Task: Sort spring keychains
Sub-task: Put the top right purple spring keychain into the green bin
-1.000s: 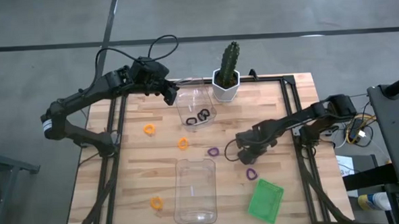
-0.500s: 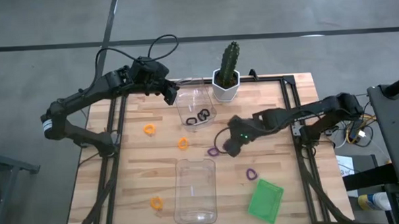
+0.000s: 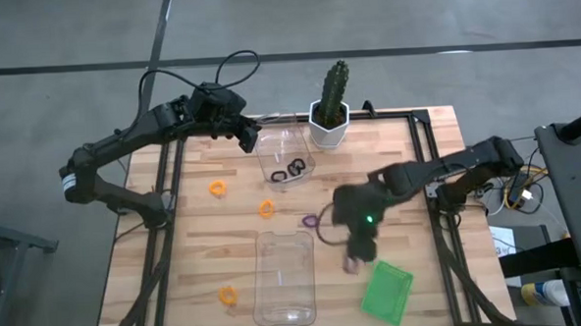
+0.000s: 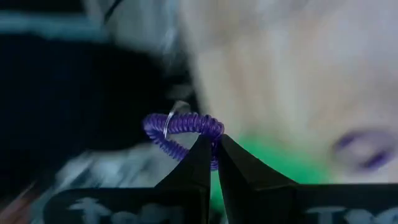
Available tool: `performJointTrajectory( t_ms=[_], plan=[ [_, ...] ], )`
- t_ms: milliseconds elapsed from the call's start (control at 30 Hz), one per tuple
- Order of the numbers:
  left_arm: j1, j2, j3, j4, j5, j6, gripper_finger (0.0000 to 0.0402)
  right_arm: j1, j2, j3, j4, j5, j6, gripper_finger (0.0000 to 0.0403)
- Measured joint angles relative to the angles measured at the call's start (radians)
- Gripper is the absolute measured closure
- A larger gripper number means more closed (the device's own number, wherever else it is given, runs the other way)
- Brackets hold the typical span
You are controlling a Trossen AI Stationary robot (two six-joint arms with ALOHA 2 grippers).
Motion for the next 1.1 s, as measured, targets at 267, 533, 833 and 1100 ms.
performJointTrajectory(
  t_ms=[267, 533, 833, 1100],
  plan=[
    [0.000, 0.000, 0.000, 0.007, 0.000, 0.000, 0.0289, 0.186, 0.001, -0.100, -0.056, -0.121, 0.184, 0.0391],
    [0.000, 0.000, -0.016, 0.004, 0.000, 0.000, 0.0289, 0.279, 0.070, -0.303, -0.022, -0.085, 0.245, 0.0391],
    [0.001, 0.000, -0.016, 0.008, -0.002, 0.016, 0.0289, 0.311, 0.134, -0.377, 0.064, 0.061, 0.248, 0.0390],
    [0.001, 0.000, -0.016, 0.008, -0.003, 0.016, 0.0289, 0.300, 0.142, -0.374, 0.082, 0.047, 0.266, 0.0320]
  ],
)
